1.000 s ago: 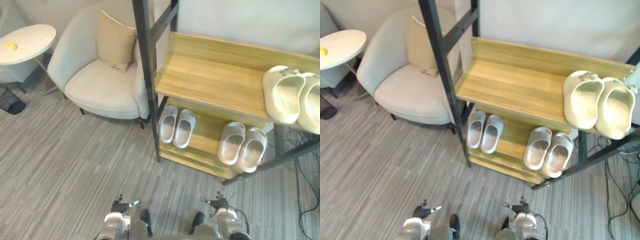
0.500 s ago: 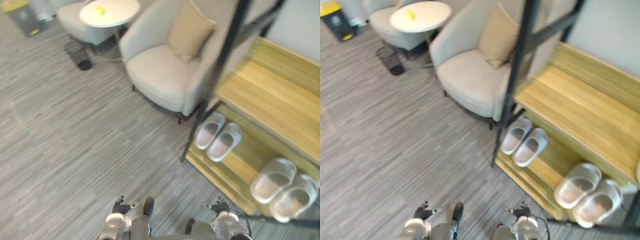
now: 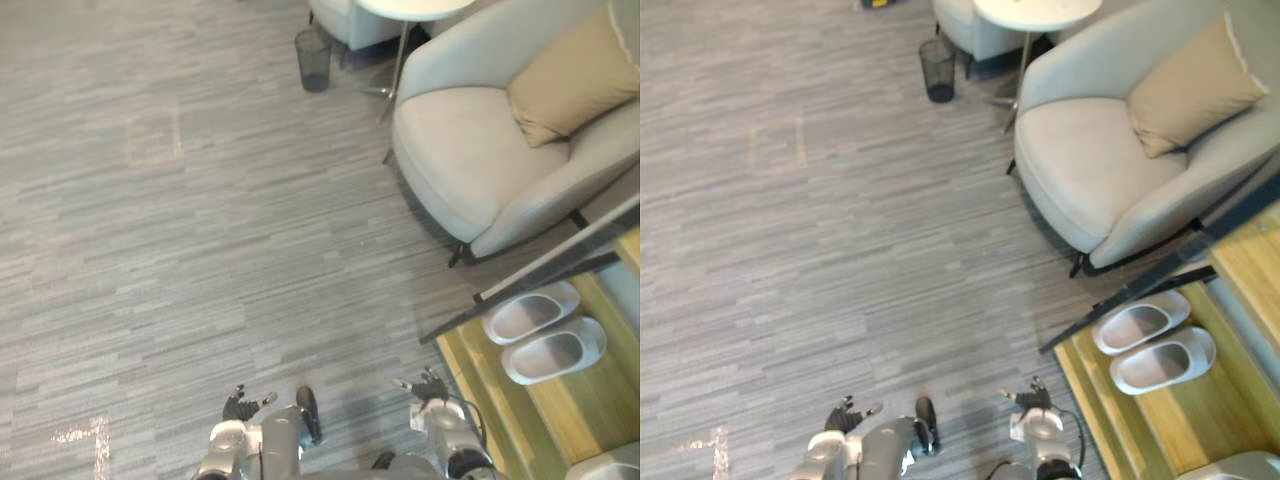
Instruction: Organize the slippers on the shoe rack
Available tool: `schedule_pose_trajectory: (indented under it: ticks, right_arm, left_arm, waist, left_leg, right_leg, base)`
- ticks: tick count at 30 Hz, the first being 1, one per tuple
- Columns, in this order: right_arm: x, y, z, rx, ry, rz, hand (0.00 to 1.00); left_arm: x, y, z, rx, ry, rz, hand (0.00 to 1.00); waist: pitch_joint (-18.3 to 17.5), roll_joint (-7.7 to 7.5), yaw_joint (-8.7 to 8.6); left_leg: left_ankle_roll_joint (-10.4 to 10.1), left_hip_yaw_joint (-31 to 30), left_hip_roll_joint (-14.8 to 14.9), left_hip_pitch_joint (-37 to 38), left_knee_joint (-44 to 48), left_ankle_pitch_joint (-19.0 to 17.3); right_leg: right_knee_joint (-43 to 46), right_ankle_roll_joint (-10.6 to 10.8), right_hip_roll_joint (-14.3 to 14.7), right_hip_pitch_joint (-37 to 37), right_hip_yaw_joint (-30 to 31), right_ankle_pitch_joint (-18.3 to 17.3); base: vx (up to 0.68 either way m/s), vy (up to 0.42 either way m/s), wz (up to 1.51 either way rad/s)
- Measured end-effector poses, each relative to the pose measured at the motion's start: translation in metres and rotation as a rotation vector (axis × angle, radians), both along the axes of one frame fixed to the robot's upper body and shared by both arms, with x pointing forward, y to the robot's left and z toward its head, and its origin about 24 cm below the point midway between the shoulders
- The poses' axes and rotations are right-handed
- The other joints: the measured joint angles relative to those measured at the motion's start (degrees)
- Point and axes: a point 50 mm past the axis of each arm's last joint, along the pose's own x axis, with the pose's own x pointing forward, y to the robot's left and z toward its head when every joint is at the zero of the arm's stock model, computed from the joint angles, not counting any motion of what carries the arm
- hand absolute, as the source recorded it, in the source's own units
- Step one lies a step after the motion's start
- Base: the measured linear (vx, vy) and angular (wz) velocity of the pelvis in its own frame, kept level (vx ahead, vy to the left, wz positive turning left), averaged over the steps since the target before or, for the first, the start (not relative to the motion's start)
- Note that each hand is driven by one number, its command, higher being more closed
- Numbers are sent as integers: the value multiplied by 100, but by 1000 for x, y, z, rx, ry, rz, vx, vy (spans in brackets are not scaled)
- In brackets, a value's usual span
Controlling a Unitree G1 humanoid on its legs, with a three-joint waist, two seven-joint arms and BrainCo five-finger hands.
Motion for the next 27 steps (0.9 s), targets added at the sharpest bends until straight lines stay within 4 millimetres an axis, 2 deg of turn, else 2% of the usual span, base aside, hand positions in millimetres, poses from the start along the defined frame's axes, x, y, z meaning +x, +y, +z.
schedule_pose_trajectory:
  ticks: [1,2,4,7,9,10,11,12,13,14,16,17,18,19,20,21,23,25,27]
  right_arm:
    - [-3,1,-2,2,8,3,0]
    - [-2,4,-1,7,6,15,0]
    - [-2,7,-2,7,9,29,0]
    - [-8,3,-4,-2,26,24,0]
    - [-20,0,-10,-1,60,12,0]
    - [-23,-2,-11,-7,75,9,0]
    - [-27,-5,-13,-5,86,-8,0]
    - [-29,-9,-14,-12,98,-17,0]
    - [-34,-15,-16,-22,120,-28,0]
    - [-32,-16,-15,-24,114,-30,0]
    - [-29,-12,-14,-11,109,-32,0]
    - [-31,-10,-15,-7,110,-32,0]
    - [-33,-7,-15,0,107,-30,0]
    - [-34,-4,-16,4,107,-26,0]
    - [-34,-1,-16,9,109,-17,0]
    - [-32,2,-16,10,104,1,0]
    - [-29,2,-13,16,76,-11,0]
    - [-28,0,-12,20,70,-24,0]
    - [-37,1,-15,24,91,-34,0]
  left_arm:
    - [1,2,1,6,-5,-3,0]
    - [1,2,1,8,1,-8,0]
    - [-3,1,-2,10,21,-18,0]
    - [-2,-2,-3,3,30,-23,0]
    - [-3,-1,-4,4,42,-24,0]
    - [-5,0,-5,7,49,-23,0]
    - [-8,0,-7,5,66,-24,0]
    - [-8,-1,-7,3,68,-24,0]
    - [-5,-4,-7,-5,60,-25,0]
    - [-8,-6,-8,-12,65,-16,0]
    - [-10,-3,-8,-17,71,18,0]
    - [-10,-2,-8,-19,68,29,0]
    - [-6,-1,-6,-27,44,58,0]
    - [-3,0,-3,-32,20,77,0]
    - [1,0,-1,-34,-1,85,0]
    - [5,0,2,-34,-21,85,0]
    - [10,-3,5,-50,-48,96,0]
    - [12,-7,6,-62,-58,99,0]
    - [11,-11,5,-79,-58,115,0]
  waist:
    - [41,-89,-32]
    - [51,-102,-37]
    - [46,-107,-52]
    - [66,-66,-85]
    - [53,-99,-179]
    - [19,-206,-288]
    - [21,-239,-360]
    - [-10,-256,-382]
    - [-74,-152,-368]
    - [-102,-45,-273]
    - [-95,-35,-280]
    - [-93,-36,-294]
    - [-79,-39,-263]
    - [-36,-1,-231]
    - [-26,28,-189]
    - [-23,15,-142]
    - [-18,7,-119]
    - [-30,38,-80]
    - [-65,101,-31]
  left_leg:
    - [7,-120,-70,134,21,-165]
    - [1,-218,-87,230,14,-222]
    - [-29,-359,-90,570,-320,-242]
    - [-68,-614,-95,1006,-800,-181]
    - [-162,-892,-193,1240,-1131,-116]
    - [-234,-1097,-286,1349,-1257,-84]
    - [-305,-1328,-350,1402,-1305,-122]
    - [-376,-1541,-351,1470,-1301,-194]
    - [-479,-1738,-215,1461,-1290,-306]
    - [-573,-1770,-21,1427,-1257,-334]
    - [-742,-1724,139,1387,-885,-362]
    - [-818,-1659,209,1236,-343,-419]
    - [-864,-1404,379,800,928,-447]
    - [-799,-1074,636,440,1929,-363]
    - [-686,-704,963,178,2678,-458]
    - [-614,-383,1144,-72,2898,-510]
    - [-603,-26,1208,-366,2568,-624]
    - [-594,337,1155,-520,1725,-602]
    - [-564,472,1010,-533,664,-189]
  right_leg:
    - [958,-125,-260,-291,194,62]
    - [1408,-132,-298,-558,540,-56]
    - [1407,39,-84,-1072,1012,-321]
    - [487,99,222,-1748,1143,-201]
    - [-584,191,455,-2030,1580,355]
    - [-1115,183,491,-2079,1909,752]
    - [-1364,142,488,-2067,2182,1256]
    - [-1380,-6,528,-1995,2237,1619]
    - [-1264,-172,636,-2025,2108,1529]
    - [-1011,-325,701,-2038,1881,1308]
    - [-670,-479,728,-1931,1612,924]
    - [-677,-483,769,-1751,1517,792]
    - [-763,-518,848,-1392,1405,644]
    - [-844,-575,952,-1075,1306,531]
    - [-907,-611,1050,-799,1199,412]
    - [-972,-592,1070,-592,1126,321]
    - [-1224,-539,1069,-316,994,281]
    - [-1432,-415,1054,-79,837,222]
    - [-1506,-217,1056,136,626,112]
  base:
    - [143,54,47]
    - [180,43,40]
    - [177,13,26]
    - [176,-28,36]
    - [272,-115,81]
    - [309,-204,120]
    - [323,-275,134]
    - [426,-354,115]
    - [475,-350,84]
    - [433,-278,57]
    - [385,-229,56]
    - [417,-239,65]
    - [399,-210,53]
    - [442,-198,37]
    - [395,-136,21]
    - [296,-78,16]
    - [268,-27,25]
    - [275,55,37]
    - [358,158,53]
